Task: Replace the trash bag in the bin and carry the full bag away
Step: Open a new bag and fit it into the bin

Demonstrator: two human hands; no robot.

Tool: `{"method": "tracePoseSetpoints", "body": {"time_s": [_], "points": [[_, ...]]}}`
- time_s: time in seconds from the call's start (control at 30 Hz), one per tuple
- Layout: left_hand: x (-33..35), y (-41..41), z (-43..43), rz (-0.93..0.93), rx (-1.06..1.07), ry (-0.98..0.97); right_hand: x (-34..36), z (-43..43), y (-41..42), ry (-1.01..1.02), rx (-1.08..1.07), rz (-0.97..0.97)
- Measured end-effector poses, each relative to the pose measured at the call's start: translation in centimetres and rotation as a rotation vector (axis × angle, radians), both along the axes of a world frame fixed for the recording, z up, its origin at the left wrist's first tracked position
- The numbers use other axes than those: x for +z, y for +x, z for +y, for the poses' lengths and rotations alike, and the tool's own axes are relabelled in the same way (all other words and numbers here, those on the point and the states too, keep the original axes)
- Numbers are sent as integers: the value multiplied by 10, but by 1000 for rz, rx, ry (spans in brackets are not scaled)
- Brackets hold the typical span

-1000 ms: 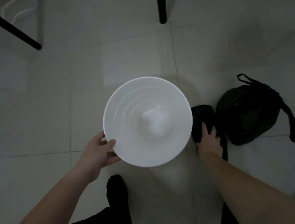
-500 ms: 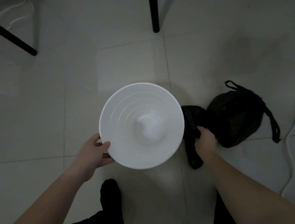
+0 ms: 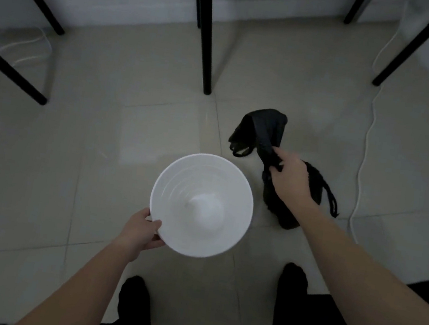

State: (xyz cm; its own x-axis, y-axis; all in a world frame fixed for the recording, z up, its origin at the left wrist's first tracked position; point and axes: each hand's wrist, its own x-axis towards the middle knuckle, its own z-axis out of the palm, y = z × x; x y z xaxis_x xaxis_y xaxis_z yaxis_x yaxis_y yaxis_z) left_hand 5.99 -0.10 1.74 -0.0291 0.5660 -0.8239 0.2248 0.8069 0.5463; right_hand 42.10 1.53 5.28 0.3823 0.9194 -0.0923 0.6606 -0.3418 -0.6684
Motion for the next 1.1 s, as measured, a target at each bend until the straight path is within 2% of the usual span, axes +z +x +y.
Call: {"method": "tracePoseSetpoints", "body": {"time_s": [0.13,0.23,0.3,0.4,0.6,0.67,0.77,0.87,1.0,1.1], "points": [[16,3,-5,56,-97,-23,53,4,-8,83,60,-64],[43,8,4,272,-227,166,88,0,-22,125,147,-86],[73,16,13,250,-204,282,105,-9,-33,143,210,-76],[121,22,24,39,-112,338,127,-25,-58,129,327,-53],[169,1,30,-628,287,6,121,-34,-101,137,622,-6],[171,1,37,-719,423,19,114,-33,-108,108,670,-11],[165,3,54,-666,561,144,104,-28,-110,33,733,-2],[158,1,68,-568,551,220,92,-22,-107,-79,771,-29],[159,7,76,-426,321,348,87,-12,-100,-336,901,-105],[158,19,79,-302,125,403,89,-1,-93,-338,827,-152]]}}
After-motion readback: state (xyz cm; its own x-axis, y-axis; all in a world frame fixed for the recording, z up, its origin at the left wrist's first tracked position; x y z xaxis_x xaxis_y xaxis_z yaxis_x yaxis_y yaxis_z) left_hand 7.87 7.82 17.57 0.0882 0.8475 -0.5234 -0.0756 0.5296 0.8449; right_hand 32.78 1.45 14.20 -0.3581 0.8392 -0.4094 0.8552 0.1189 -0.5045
